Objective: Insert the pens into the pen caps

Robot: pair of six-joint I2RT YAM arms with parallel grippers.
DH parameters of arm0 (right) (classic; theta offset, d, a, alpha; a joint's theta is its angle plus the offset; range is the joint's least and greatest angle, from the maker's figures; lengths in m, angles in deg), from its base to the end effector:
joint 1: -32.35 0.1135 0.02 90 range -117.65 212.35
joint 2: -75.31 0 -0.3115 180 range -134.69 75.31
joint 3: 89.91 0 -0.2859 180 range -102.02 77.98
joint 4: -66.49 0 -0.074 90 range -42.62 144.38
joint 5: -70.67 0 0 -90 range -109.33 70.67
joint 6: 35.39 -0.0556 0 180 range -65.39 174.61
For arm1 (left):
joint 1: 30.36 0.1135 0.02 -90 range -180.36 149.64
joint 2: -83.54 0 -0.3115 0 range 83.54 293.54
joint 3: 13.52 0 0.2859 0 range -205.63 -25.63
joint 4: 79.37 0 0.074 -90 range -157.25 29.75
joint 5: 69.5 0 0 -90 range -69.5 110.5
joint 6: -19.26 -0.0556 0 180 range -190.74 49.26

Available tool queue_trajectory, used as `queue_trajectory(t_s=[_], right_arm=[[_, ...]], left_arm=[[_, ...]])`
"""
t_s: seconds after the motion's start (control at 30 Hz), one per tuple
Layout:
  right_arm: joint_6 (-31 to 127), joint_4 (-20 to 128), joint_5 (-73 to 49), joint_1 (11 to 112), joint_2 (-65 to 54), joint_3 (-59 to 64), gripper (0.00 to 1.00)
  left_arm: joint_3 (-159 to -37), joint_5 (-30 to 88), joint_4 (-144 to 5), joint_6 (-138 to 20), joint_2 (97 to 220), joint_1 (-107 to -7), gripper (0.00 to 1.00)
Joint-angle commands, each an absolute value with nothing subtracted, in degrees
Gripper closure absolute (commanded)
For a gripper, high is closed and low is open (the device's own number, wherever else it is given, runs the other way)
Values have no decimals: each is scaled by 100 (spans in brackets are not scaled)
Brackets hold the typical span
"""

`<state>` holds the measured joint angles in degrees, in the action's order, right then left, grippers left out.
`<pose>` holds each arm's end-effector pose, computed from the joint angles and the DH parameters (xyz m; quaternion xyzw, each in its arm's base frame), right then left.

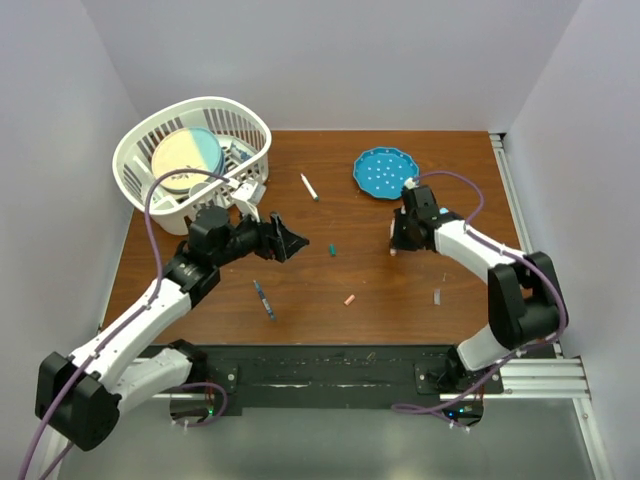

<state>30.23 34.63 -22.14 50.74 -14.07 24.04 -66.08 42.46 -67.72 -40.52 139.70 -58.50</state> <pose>0.3359 0.1088 0.2054 0.0572 0.9522 0.0873 0.2870 0.2133 -0.1377 0.3213 0.1014 0.7821 -0.4227 0.4465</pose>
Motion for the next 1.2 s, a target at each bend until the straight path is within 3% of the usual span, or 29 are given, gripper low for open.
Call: queue_trajectory(t_s=[0.0,0.3,0.57,0.8,0.97,1.0,1.03,1.1,1.17], right_arm=[[2773,4154,-1740,5843,-460,2664,92],[1982,5287,-1591,6864,947,3262,93],[1656,5833,-1502,7277,1150,3315,93],[1550,6114,-1547,7568,1115,3236,94],[1480,6299,-1634,7699,1107,3280,94],[1471,6343,-1634,7708,1107,3289,93],[1463,6352,-1617,7708,1107,3297,92],[1454,6291,-1538,7717,1124,3280,83],[1524,5966,-1511,7709,1185,3166,74]], left_arm=[[-6553,4598,-7981,-3095,14355,-5822,18],[-6896,4976,-9036,-2487,15490,-5840,26],[-6940,5135,-9950,-2390,15824,-6015,27],[-6940,5170,-10153,-2425,16132,-6200,37],[-6931,5275,-10320,-2390,16185,-6332,61],[-6914,5284,-10355,-2372,16185,-6349,76],[-6896,5337,-10407,-2329,16176,-6367,85],[-6765,5460,-10652,-2197,16150,-6367,100],[-6659,5653,-10724,-2196,16080,-6367,100]])
